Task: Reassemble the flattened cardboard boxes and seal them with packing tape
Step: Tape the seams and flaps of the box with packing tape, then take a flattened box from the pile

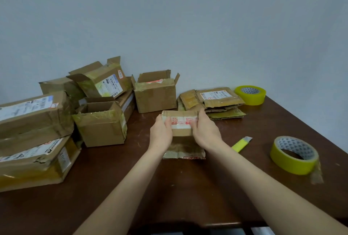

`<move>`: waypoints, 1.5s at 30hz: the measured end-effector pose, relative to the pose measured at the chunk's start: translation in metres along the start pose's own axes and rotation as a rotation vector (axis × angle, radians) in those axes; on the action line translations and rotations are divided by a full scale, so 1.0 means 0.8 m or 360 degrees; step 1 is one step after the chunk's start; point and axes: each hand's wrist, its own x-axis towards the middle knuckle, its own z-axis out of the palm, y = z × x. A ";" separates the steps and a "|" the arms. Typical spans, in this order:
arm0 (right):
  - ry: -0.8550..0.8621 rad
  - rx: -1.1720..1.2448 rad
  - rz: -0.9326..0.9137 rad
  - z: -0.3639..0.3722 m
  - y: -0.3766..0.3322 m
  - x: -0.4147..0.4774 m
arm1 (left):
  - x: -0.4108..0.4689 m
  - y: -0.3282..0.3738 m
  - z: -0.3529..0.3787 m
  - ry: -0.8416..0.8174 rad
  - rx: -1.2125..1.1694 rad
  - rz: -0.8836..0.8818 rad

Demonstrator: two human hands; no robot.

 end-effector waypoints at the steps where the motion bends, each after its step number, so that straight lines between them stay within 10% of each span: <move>1: -0.0025 0.0029 0.0059 0.004 0.003 0.000 | -0.001 -0.003 0.000 -0.0005 -0.0034 0.0005; 17: -0.0069 0.0613 0.0069 -0.005 0.018 0.009 | -0.017 -0.002 -0.018 0.0000 -0.0336 0.0010; 23: 0.0426 0.0643 -0.0217 -0.024 -0.063 0.084 | 0.059 0.049 -0.081 0.0324 -0.0379 0.0482; 30: 0.0402 0.0837 -0.0396 -0.001 -0.138 0.215 | 0.195 0.061 -0.119 0.0592 -0.0004 0.0604; 35: 0.0029 0.0202 -0.0299 0.056 -0.130 0.275 | 0.257 0.016 -0.089 0.0204 0.0635 0.0269; 45: -0.0047 -0.0106 -0.0340 0.084 -0.113 0.294 | 0.279 -0.008 -0.058 -0.0121 0.0752 0.0193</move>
